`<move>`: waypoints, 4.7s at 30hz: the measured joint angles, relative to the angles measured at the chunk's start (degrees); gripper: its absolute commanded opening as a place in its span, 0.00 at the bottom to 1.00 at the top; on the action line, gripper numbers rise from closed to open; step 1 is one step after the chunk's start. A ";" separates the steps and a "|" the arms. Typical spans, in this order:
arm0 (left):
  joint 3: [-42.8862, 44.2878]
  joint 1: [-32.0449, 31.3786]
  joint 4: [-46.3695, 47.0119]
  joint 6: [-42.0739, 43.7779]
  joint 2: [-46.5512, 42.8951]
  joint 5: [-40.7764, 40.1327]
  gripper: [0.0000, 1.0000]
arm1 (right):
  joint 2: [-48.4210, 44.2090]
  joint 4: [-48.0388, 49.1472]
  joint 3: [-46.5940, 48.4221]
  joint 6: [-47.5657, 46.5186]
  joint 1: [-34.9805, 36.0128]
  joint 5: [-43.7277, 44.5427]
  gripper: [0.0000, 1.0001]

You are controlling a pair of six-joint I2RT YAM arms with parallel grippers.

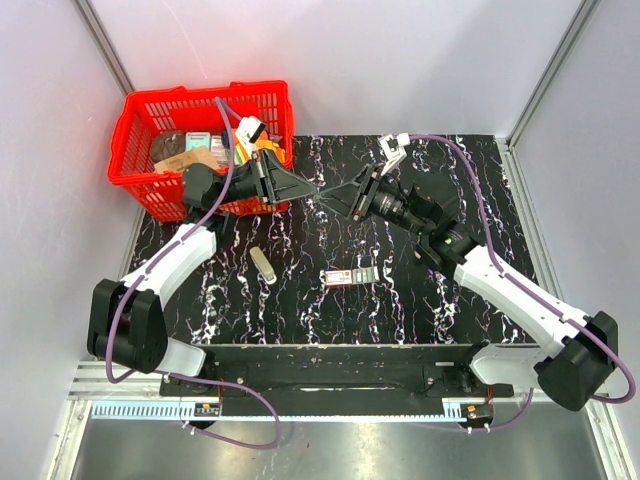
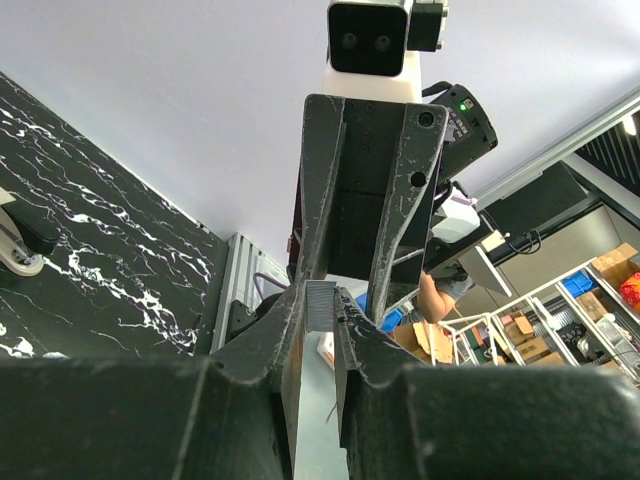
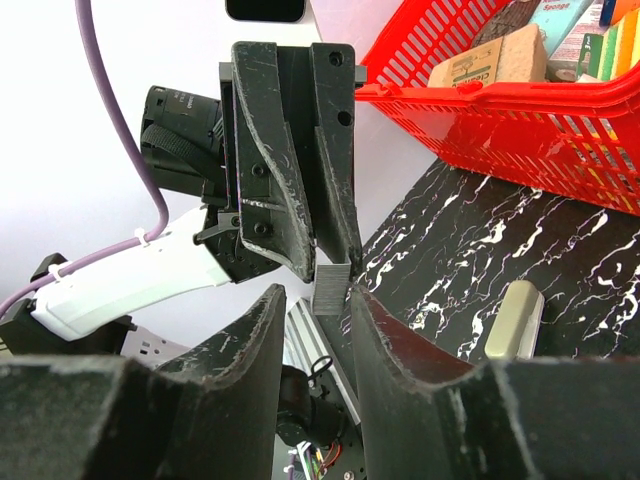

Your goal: Unload the staples from the stapler

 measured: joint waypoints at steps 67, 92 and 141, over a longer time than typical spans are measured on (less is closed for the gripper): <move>1.84 -1.49 -83.65 88.54 -8.52 -33.35 0.75 | 14.97 -42.58 -5.55 -14.32 0.39 26.23 0.05; 1.09 -5.70 -83.91 88.72 -9.70 -36.02 0.74 | 22.77 -39.95 -5.70 -18.51 0.39 28.59 0.07; 0.63 -9.79 -83.80 91.78 -9.92 -38.49 0.79 | 18.25 -40.44 -5.33 -18.75 0.35 29.09 0.21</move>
